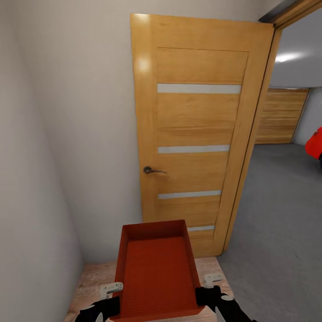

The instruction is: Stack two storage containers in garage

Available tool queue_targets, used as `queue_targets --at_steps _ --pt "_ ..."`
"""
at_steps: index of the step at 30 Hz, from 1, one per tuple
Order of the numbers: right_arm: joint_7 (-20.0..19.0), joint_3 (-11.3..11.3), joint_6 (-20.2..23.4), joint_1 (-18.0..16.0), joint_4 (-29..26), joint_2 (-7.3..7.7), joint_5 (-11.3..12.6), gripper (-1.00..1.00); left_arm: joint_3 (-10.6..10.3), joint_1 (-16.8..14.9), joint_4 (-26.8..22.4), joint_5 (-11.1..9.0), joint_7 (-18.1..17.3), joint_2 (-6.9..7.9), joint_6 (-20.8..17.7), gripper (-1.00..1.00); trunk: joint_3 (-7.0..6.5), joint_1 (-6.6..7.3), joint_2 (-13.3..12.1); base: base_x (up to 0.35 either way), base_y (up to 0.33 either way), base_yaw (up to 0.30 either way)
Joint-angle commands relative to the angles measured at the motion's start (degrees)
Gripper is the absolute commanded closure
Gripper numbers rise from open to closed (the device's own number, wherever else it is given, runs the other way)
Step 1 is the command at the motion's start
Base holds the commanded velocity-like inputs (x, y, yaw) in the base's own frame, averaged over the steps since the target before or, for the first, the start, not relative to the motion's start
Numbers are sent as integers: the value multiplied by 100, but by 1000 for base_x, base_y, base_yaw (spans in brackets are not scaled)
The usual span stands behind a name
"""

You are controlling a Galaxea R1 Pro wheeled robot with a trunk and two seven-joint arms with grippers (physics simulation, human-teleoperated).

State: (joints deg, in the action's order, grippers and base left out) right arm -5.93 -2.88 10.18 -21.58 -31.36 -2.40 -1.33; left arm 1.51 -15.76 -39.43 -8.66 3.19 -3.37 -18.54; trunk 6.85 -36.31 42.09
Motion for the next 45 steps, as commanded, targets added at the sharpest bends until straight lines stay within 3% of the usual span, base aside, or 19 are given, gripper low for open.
queue_targets --at_steps 1,15,45 --pt "-214 25 37 -8 -2 3 168 100 -1 3 -19 203 147 109 351 100 10 -1 8 0 279 -7" --pt "-216 18 43 -7 -2 3 168 100 -1 3 -20 200 147 109 351 100 10 -1 8 0 253 -18" --pt "-216 16 46 -9 -2 3 168 100 -1 3 -21 198 147 108 351 100 10 -1 8 0 4 -291"
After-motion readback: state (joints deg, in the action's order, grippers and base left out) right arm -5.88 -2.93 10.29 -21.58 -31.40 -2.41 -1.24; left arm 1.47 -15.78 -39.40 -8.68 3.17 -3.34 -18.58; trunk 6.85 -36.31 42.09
